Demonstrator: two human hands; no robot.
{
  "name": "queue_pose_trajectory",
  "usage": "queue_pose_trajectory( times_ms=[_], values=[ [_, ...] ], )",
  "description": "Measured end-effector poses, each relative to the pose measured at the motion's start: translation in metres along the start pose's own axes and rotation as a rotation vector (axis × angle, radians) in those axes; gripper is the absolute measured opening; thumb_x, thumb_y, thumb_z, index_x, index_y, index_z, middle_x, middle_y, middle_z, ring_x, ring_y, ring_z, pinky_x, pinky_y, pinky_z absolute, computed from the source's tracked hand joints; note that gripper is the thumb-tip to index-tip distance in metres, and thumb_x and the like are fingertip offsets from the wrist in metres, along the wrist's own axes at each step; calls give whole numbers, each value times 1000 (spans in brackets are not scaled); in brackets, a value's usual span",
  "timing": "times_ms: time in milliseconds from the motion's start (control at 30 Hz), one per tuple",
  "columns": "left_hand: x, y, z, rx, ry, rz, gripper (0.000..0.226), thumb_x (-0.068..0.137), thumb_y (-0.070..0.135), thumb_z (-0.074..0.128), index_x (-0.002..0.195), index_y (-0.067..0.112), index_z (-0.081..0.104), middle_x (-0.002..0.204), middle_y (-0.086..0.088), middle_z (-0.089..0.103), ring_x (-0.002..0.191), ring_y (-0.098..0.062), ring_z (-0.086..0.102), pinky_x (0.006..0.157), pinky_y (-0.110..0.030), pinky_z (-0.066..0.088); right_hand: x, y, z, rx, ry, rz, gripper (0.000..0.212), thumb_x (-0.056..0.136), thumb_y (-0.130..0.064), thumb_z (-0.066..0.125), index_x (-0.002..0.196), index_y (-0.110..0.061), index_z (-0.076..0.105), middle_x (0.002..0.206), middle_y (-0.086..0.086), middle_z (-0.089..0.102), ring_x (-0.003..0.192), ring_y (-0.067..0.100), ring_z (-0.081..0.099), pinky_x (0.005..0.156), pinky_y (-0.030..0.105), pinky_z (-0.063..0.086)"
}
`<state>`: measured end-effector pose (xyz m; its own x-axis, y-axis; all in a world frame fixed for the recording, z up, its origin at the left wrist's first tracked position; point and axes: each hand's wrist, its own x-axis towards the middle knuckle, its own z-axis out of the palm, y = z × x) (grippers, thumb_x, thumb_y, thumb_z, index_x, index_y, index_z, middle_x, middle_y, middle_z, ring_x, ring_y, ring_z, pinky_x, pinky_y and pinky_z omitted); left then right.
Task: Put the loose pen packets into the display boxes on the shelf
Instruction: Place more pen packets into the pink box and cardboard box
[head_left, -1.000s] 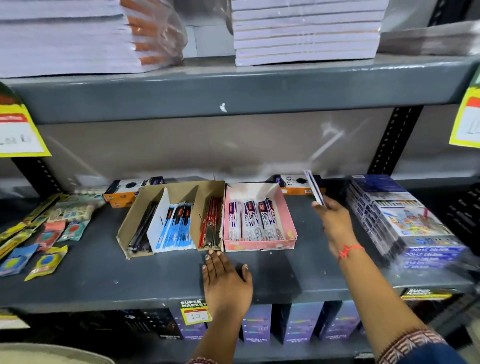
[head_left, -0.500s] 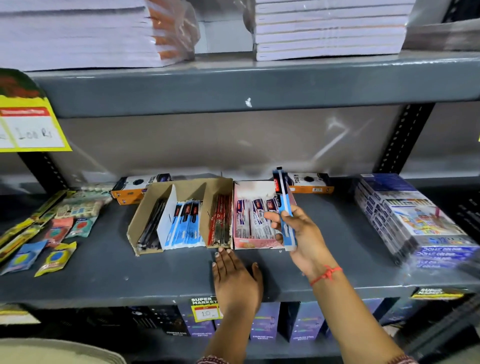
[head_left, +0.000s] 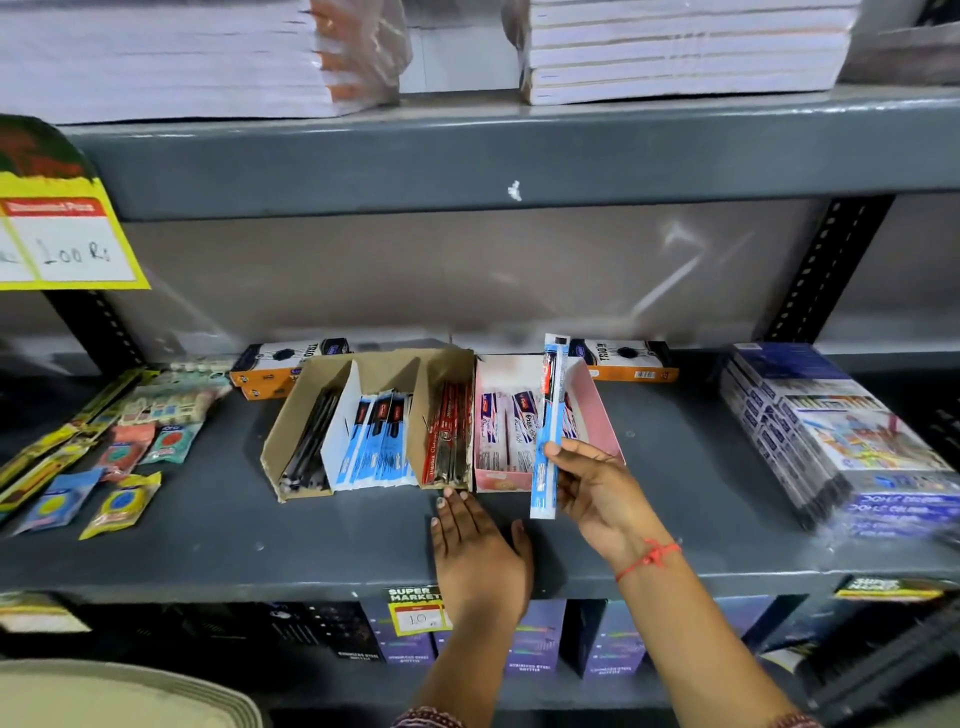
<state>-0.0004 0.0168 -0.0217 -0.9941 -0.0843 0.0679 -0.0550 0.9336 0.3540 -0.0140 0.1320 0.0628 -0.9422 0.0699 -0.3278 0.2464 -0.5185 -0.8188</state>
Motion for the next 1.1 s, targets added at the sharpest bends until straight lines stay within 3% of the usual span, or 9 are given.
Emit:
queue_pose_trajectory(
  times_ms=[467, 633, 733, 833, 933, 1033, 1100],
  values=[
    [0, 0, -3, -7, -32, -2, 75, 95, 46, 26, 143, -3, -3, 156, -21, 6, 144, -30, 7, 118, -36, 4, 4, 2, 7, -69, 23, 30, 21, 81, 4, 62, 68, -12, 67, 48, -3, 70, 39, 4, 62, 41, 13, 49],
    [-7, -12, -8, -80, -2, 24, 68, 96, 41, 29, 144, 0, 4, 156, -18, 12, 144, -27, 10, 118, -35, 7, 14, 8, 38, -229, -34, -13, 23, 83, 4, 60, 69, -14, 64, 44, -8, 66, 38, 0, 58, 43, 12, 47],
    [-3, -37, -17, -72, 32, -16, 67, 96, 39, 31, 144, -1, 7, 155, -19, 12, 144, -28, 10, 118, -35, 5, 19, 14, 75, -319, -105, -66, 26, 83, 9, 57, 71, -14, 59, 43, -7, 64, 34, 0, 56, 37, 10, 44],
    [4, -69, -30, -60, 61, -95, 67, 96, 38, 31, 143, -3, 7, 155, -21, 12, 144, -29, 9, 118, -36, 4, 26, 24, 113, -456, -93, -140, 33, 80, 12, 59, 71, -18, 48, 61, 1, 55, 38, 10, 52, 34, 17, 41],
    [14, -104, -41, -26, 96, -174, 67, 96, 39, 29, 144, -2, 6, 155, -20, 11, 144, -28, 8, 118, -36, 3, 37, 36, 143, -667, -80, -177, 36, 80, 11, 59, 68, -20, 46, 65, 4, 52, 42, 13, 46, 35, 20, 41],
    [25, -130, -53, 11, 118, -245, 67, 96, 38, 29, 143, -2, 4, 156, -19, 9, 144, -28, 7, 118, -35, 3, 51, 38, 158, -851, -29, -218, 30, 79, 7, 55, 63, -18, 53, 79, 14, 63, 54, 24, 60, 55, 26, 57],
    [34, -145, -60, 29, 130, -283, 67, 96, 37, 30, 143, -3, 4, 156, -20, 8, 144, -28, 7, 118, -35, 3, 59, 39, 169, -1021, -17, -263, 23, 80, 4, 48, 70, -9, 64, 94, 23, 69, 83, 35, 68, 82, 40, 57]
  ],
)
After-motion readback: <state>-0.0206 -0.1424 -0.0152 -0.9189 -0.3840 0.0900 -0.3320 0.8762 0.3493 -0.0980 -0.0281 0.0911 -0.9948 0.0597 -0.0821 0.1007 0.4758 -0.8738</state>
